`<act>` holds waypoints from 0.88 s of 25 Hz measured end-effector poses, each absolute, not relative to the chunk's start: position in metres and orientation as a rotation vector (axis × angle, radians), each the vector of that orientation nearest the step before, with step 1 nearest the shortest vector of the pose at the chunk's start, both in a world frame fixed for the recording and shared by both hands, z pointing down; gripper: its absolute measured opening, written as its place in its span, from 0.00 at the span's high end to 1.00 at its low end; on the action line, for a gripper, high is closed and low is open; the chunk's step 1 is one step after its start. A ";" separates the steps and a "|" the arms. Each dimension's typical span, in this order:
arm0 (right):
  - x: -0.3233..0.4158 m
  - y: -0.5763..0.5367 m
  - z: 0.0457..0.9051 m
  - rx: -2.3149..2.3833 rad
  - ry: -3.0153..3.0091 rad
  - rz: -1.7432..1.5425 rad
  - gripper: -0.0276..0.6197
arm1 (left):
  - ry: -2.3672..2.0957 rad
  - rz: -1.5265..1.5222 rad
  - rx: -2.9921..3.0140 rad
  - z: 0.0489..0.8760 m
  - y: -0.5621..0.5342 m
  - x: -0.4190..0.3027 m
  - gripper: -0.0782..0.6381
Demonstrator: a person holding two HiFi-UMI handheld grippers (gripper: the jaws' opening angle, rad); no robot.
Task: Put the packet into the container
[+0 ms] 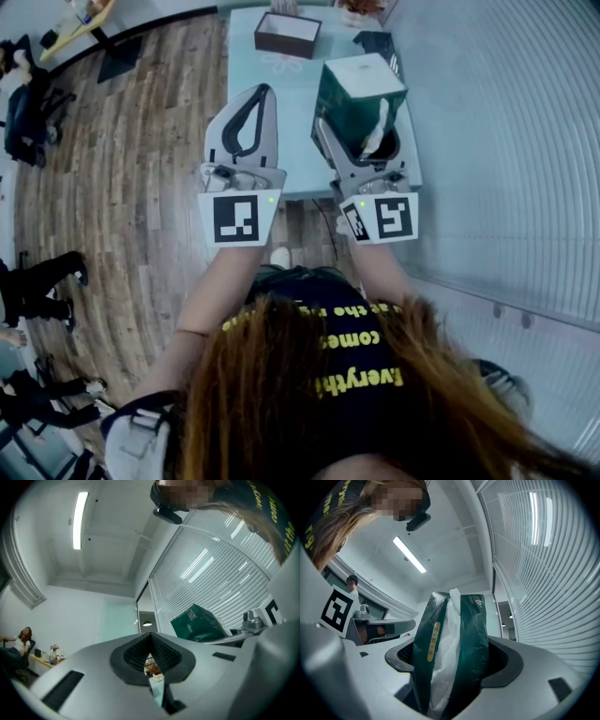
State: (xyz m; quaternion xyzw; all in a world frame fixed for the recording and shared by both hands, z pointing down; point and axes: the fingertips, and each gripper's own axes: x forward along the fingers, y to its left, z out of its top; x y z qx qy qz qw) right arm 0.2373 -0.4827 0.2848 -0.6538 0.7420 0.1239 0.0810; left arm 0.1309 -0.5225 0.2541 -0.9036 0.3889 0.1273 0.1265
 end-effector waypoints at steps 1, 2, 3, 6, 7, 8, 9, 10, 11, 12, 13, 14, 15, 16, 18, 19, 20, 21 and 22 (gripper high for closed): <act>0.234 -0.488 0.285 -1.952 2.219 0.370 0.37 | 1.132 0.372 -2.632 0.254 -0.527 0.129 0.89; 0.232 -0.493 0.285 -1.951 2.220 0.371 0.37 | 1.132 0.374 -2.633 0.253 -0.532 0.128 0.89; 0.229 -0.498 0.284 -1.948 2.222 0.372 0.37 | 1.133 0.373 -2.636 0.253 -0.537 0.126 0.89; 0.224 -0.510 0.280 -1.941 2.224 0.373 0.37 | 1.129 0.362 -2.638 0.251 -0.547 0.125 0.89; 0.223 -0.514 0.279 -1.939 2.226 0.371 0.37 | 1.127 0.361 -2.637 0.250 -0.549 0.124 0.89; 0.222 -0.517 0.277 -1.938 2.230 0.369 0.37 | 1.129 0.360 -2.637 0.249 -0.552 0.123 0.89; 0.220 -0.520 0.276 -1.936 2.237 0.368 0.37 | 1.135 0.357 -2.639 0.248 -0.554 0.122 0.89; 0.219 -0.523 0.276 -1.933 2.243 0.367 0.37 | 1.141 0.354 -2.640 0.249 -0.556 0.121 0.89; 0.219 -0.526 0.276 -1.929 2.246 0.365 0.37 | 1.148 0.352 -2.640 0.249 -0.559 0.121 0.89; 0.220 -0.530 0.277 -1.926 2.247 0.363 0.37 | 1.154 0.350 -2.639 0.251 -0.562 0.122 0.89; 0.222 -0.533 0.278 -1.923 2.246 0.361 0.37 | 1.159 0.348 -2.639 0.253 -0.566 0.124 0.89; 0.224 -0.536 0.279 -1.920 2.244 0.359 0.37 | 1.164 0.346 -2.639 0.255 -0.569 0.125 0.89; 0.226 -0.539 0.281 -1.918 2.244 0.355 0.37 | 1.169 0.345 -2.639 0.257 -0.571 0.127 0.89; 0.229 -0.541 0.283 -1.916 2.248 0.350 0.37 | 1.173 0.343 -2.639 0.258 -0.574 0.130 0.89; 0.235 -0.546 0.285 -1.913 2.258 0.340 0.37 | 1.179 0.339 -2.637 0.259 -0.578 0.136 0.89; 0.238 -0.549 0.285 -1.911 2.262 0.337 0.37 | 1.183 0.337 -2.636 0.259 -0.580 0.139 0.89; 0.242 -0.552 0.285 -1.906 2.266 0.335 0.37 | 1.188 0.335 -2.635 0.258 -0.583 0.143 0.89; 0.246 -0.555 0.285 -1.901 2.270 0.334 0.37 | 1.194 0.335 -2.632 0.258 -0.586 0.146 0.89; 0.249 -0.558 0.285 -1.894 2.275 0.334 0.37 | 1.200 0.334 -2.629 0.258 -0.589 0.149 0.89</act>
